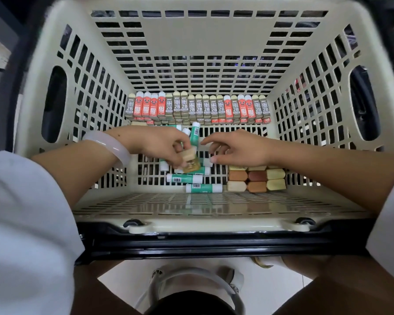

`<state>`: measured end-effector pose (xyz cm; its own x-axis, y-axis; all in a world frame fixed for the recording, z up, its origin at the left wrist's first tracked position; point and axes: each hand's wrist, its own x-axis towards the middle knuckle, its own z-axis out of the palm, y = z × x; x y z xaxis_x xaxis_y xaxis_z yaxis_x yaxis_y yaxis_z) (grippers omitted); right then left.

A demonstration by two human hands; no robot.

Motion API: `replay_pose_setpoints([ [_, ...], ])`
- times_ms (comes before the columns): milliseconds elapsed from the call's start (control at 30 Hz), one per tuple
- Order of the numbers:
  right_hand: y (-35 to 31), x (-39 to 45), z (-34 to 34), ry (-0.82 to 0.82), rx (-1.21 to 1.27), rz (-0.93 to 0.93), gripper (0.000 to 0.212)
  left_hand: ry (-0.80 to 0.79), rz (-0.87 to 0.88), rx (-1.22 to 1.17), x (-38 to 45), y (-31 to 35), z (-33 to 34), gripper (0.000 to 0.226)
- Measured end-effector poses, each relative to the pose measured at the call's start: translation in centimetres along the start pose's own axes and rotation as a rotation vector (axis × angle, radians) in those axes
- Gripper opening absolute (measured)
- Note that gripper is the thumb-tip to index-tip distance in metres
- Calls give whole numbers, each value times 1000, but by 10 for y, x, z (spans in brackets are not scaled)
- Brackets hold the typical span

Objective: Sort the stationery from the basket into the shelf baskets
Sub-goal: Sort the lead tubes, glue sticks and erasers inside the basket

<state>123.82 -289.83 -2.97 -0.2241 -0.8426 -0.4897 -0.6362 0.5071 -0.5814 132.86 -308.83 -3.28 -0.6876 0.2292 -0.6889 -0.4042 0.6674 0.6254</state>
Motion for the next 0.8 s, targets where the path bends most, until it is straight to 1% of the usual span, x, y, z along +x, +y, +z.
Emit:
replay_pose_setpoints([
  [67,-4,-1,1,30,113,-26,49,59,52,-113,3,8,7,21],
  [133,-7,-1,-1,73,217,-30,44,125,95,-198,6,11,12,26],
  [200,-7,-1,-4,109,231,-32,32,185,129,-290,5,11,13,31],
  [300,-5,0,-8,150,211,23,21,267,129,-280,1,9,7,29],
  [367,0,0,-10,216,136,87,23,329,75,-157,-1,3,-1,23],
  [400,3,0,-12,241,60,111,25,374,35,-17,-2,-1,-5,19],
  [467,9,-2,-15,236,-121,153,30,420,-71,359,-4,-14,-15,10],
  [533,15,-3,-16,147,-283,213,30,348,-200,620,-6,-26,-21,8],
  [567,16,-3,-16,85,-353,241,30,287,-261,678,-7,-31,-22,10],
  [633,17,-3,-14,-29,-445,278,28,197,-336,671,-7,-37,-22,12],
  [700,18,-3,-14,-95,-515,285,24,186,-340,605,-5,-40,-19,17],
  [733,18,-2,-15,-115,-548,285,24,189,-341,567,-4,-40,-17,25],
  [800,18,-2,-14,-135,-577,284,31,164,-341,499,-4,-40,-13,43],
])
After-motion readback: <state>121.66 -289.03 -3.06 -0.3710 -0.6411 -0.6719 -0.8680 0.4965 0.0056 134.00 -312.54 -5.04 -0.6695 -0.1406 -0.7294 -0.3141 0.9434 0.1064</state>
